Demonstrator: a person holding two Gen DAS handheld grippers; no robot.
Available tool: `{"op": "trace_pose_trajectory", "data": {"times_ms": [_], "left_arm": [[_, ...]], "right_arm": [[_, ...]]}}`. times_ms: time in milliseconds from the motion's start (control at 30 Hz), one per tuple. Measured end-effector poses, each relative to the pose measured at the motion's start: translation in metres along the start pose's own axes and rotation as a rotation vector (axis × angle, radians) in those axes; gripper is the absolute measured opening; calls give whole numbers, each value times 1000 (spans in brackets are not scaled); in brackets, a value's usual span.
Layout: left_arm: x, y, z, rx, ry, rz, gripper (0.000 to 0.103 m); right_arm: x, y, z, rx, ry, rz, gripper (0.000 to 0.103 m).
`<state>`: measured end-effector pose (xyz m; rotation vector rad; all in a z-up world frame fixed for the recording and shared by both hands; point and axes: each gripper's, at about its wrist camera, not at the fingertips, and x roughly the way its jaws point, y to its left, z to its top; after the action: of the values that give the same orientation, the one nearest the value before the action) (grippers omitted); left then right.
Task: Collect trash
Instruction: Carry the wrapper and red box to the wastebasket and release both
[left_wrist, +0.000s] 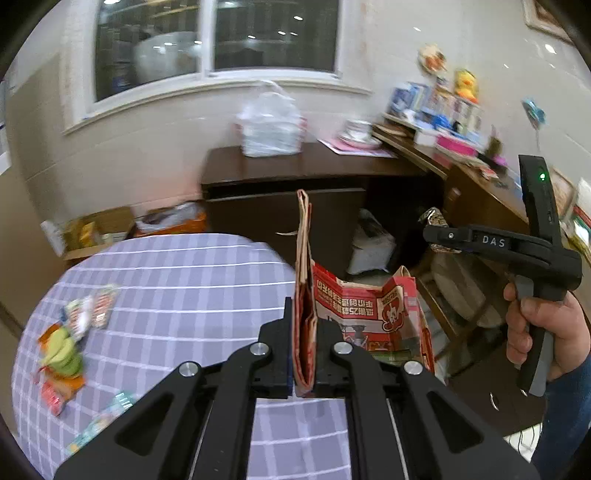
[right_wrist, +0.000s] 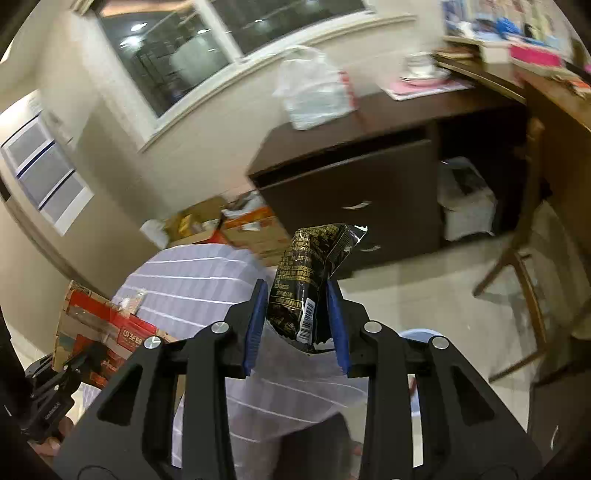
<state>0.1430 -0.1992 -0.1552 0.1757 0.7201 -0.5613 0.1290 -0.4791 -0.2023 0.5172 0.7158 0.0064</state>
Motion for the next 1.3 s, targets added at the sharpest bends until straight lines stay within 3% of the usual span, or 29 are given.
{"op": "trace_pose_trajectory", "data": {"times_ms": [333,800,833,867,900,967,1033,1233,1300], "left_arm": [[98,-82,6,165,158,-76,5],[232,-162,-11,362,435,-86,9],[242,-165,-14,374,469,-91,13],[250,-167,-15,379,493,-83,30],[255,-168,-16,387,501,-54,59],[253,-169,-12,390,468,-24,75],[248,-169,-7,369,452,-35,76],[224,-151,9,306,375,-7,79],[214,-145,13,281,350,-7,81]], "right_arm": [[4,-95,-11,132,37,-92,32],[44,-141,-26,215,121,-86,32],[49,-143,-26,215,132,-86,32],[54,-144,-28,214,145,-84,33],[60,-145,-29,212,161,-84,34],[73,-148,-34,208,200,-94,43],[85,-154,-42,227,223,-109,68],[92,-169,-60,299,251,-152,96],[87,-168,-60,299,241,-178,97]]}}
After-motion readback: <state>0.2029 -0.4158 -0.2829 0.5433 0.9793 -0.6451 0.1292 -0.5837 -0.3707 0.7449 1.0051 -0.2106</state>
